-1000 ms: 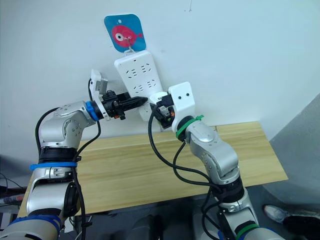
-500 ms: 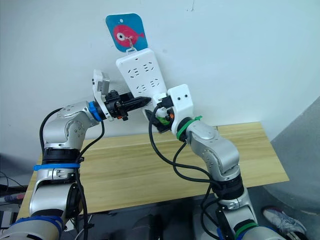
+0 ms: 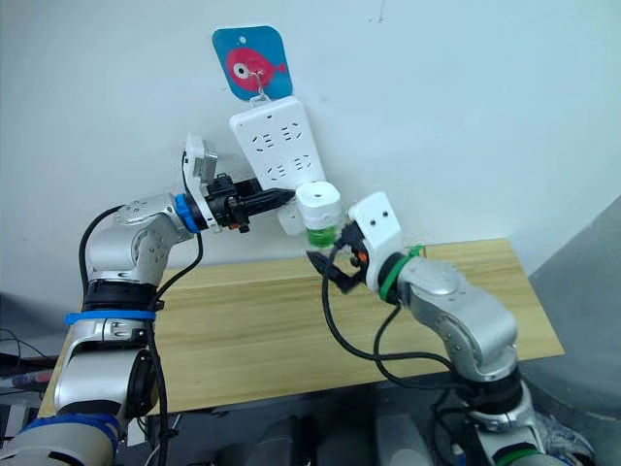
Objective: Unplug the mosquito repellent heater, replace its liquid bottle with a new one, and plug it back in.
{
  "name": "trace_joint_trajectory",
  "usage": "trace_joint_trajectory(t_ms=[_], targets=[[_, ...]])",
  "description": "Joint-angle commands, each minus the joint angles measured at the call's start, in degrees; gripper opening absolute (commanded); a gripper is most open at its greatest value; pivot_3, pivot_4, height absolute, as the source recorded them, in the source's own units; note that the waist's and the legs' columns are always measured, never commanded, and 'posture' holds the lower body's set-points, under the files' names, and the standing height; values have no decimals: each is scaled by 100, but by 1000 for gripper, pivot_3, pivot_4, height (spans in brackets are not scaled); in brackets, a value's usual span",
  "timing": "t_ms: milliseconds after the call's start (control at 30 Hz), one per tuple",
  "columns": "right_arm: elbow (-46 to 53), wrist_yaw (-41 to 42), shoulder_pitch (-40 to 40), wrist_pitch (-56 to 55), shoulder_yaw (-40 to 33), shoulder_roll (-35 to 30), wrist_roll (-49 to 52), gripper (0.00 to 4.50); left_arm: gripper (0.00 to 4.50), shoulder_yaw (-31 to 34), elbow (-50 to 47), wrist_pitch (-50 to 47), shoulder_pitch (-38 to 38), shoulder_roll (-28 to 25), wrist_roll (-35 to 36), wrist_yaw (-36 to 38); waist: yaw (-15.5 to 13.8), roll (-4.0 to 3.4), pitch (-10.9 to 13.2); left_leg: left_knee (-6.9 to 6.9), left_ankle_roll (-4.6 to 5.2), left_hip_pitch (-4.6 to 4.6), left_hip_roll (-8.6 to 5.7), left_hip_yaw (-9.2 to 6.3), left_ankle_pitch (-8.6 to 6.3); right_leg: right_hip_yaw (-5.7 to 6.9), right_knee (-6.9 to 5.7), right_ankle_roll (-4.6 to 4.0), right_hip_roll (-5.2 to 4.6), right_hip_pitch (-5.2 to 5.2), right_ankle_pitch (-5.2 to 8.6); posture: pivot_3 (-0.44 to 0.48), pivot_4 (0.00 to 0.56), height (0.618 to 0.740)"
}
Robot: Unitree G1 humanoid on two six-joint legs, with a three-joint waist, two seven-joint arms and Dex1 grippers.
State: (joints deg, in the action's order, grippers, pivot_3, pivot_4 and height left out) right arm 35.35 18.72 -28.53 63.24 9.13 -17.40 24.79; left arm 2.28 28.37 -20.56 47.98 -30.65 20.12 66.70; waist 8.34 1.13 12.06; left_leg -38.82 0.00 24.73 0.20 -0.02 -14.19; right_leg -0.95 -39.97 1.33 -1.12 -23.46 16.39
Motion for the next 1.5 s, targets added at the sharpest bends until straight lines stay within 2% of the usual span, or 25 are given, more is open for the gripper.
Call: trace_joint_trajectory(t_ms=[33,167,333,367,467,633,800,1000,1267,1500], targets=[[345,173,-19,-114,-15,-99,152,4500,3142,-61,172,344,147,-126,-154,177,16,0,0,-3,0,0,5,5,0,0,1,0,2,0,0,-229,179,740],[442,349,-15,-295,138,-338,140,4500,4397,-33,407,813,149,-364,-418,169,17,0,0,-7,0,0,10,8,1,1,-1,0,6,-1,0,-218,182,740],[549,620,12,-481,217,-453,278,4500,4459,-172,291,1365,-247,-957,-699,605,2,0,0,-5,0,0,11,5,0,3,-1,0,5,-2,0,-196,183,740],[551,672,7,-519,227,-474,288,4330,4492,-143,204,1377,-339,-1042,-686,635,-13,0,0,-4,0,0,11,4,0,4,-1,0,5,-2,0,-190,183,740],[584,835,-24,-593,231,-504,388,3573,4500,4,-253,1293,-672,-1270,-544,686,-38,0,0,-3,1,1,11,3,0,4,0,0,4,-2,0,-177,182,740],[685,971,-99,-584,323,-508,535,1720,4500,450,-1747,503,-1638,-1708,75,744,-73,1,0,-5,0,1,15,3,0,5,0,0,3,-2,0,-139,184,740],[465,768,-237,-791,551,-313,270,20,4500,834,-3397,-486,-2705,-2023,863,729,-137,1,0,-4,0,0,19,6,0,5,1,-1,3,-1,0,-108,186,740],[-57,357,-543,-1123,788,57,-253,20,4500,1161,-4375,-1089,-3178,-2007,1372,193,-368,1,0,-6,-5,-2,21,6,3,10,2,-3,4,-1,1,-83,186,740],[-555,57,-721,-1457,885,429,-763,20,4500,1242,-4470,-1193,-3228,-2032,1471,-122,-469,3,-1,-11,-6,-2,18,11,4,9,1,-3,3,1,1,-70,184,740],[-749,85,-709,-1583,826,324,-1024,20,4500,1150,-4398,-1113,-3084,-1984,1434,-199,-499,3,-1,-10,-6,-2,19,13,4,9,2,-4,3,0,1,-73,182,740]])
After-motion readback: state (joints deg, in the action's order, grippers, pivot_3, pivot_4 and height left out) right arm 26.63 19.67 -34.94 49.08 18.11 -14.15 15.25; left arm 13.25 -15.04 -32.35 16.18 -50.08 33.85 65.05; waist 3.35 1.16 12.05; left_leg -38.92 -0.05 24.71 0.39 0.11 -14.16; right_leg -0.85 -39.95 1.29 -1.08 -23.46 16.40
